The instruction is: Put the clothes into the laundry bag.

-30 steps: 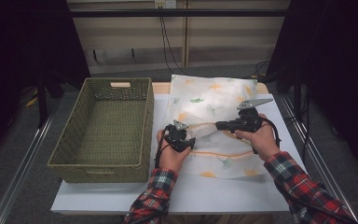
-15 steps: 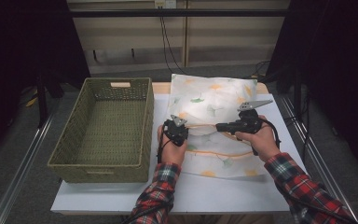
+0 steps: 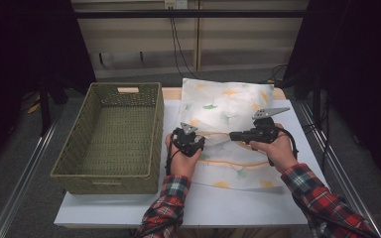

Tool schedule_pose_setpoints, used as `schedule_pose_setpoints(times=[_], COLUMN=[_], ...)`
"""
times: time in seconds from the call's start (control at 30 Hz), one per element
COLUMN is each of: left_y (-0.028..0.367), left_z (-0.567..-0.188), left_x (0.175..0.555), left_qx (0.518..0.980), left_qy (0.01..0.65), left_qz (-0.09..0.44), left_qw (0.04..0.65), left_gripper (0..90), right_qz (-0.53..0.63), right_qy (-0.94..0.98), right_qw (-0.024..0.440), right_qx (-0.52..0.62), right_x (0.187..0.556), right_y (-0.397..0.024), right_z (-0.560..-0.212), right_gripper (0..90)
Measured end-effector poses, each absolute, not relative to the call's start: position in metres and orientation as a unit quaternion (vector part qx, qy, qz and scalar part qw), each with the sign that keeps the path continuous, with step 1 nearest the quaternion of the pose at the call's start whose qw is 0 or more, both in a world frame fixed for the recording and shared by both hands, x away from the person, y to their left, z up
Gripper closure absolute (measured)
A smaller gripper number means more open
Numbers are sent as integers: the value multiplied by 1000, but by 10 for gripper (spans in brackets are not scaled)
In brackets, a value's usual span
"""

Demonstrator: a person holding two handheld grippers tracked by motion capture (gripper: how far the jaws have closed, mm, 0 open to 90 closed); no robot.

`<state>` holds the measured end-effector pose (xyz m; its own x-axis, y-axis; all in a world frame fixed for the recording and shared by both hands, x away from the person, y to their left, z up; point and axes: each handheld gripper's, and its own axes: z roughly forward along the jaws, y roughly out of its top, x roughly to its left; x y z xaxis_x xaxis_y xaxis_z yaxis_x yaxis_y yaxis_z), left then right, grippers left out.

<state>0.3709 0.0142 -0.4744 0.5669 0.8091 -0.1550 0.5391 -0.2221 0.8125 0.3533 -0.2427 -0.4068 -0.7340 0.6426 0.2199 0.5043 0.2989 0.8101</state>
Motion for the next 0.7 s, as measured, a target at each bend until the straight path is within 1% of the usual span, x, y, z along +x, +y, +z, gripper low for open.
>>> schedule_pose_setpoints(times=[0.27, 0.37, 0.43, 0.53, 0.7], left_y=[15, 14, 15, 17, 21], left_z=[-471, -470, -469, -468, -469], left_x=[358, 351, 348, 343, 336], left_qx=[775, 776, 777, 778, 778], left_qy=[422, 416, 412, 408, 406], left_qz=[142, 144, 135, 139, 136], left_qw=[449, 452, 456, 457, 460], left_gripper=[351, 283, 252, 215, 186], right_qz=[469, 468, 468, 467, 470], right_qy=[805, 807, 807, 809, 809], right_qw=[76, 76, 77, 79, 79], right_qx=[356, 353, 352, 349, 344], right_x=[352, 351, 351, 350, 347], right_y=[-242, -242, -243, -243, -244], right_z=[-406, -406, -406, -407, -411], right_gripper=[900, 900, 900, 900, 900])
